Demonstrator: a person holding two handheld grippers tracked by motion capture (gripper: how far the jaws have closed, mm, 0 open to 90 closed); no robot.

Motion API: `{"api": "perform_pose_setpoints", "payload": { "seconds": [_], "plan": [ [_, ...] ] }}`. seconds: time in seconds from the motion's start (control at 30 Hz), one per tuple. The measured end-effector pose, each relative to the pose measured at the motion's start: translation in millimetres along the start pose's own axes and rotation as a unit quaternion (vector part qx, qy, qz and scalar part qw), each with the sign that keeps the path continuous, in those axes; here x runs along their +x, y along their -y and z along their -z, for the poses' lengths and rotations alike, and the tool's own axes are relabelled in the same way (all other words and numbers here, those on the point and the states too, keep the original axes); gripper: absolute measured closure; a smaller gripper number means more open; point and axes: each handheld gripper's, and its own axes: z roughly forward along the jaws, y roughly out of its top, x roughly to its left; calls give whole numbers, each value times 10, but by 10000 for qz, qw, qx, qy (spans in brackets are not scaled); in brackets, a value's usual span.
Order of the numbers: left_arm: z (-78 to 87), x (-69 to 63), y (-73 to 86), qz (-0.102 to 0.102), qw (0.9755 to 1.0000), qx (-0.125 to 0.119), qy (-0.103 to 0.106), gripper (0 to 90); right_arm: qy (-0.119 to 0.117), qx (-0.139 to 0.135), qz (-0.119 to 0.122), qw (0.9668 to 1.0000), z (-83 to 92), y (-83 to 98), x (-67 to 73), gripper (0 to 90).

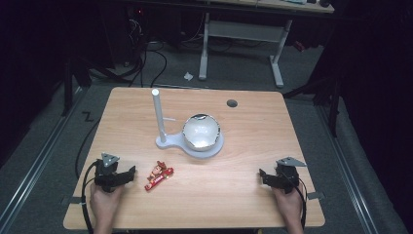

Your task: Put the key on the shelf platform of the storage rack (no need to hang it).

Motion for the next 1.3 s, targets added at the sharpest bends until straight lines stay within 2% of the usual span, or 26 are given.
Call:
{"api": "perform_pose_setpoints", "payload": {
  "seconds": [0.5,0.67,1.03,1.3],
  "plan": [
    [-2,-6,-4,35,10000,-8,-41,205,0,0,1,10000,0,0,1,207],
    [16,0,-3,20,10000,10,-31,247,1,0,1,10000,1,0,1,206],
    [70,-7,-19,189,9995,-65,232,249,-2,1,3,10000,2,1,2,206],
    [157,-37,-56,161,9989,-145,425,248,-3,1,4,10000,2,1,2,206]
  ]
}}
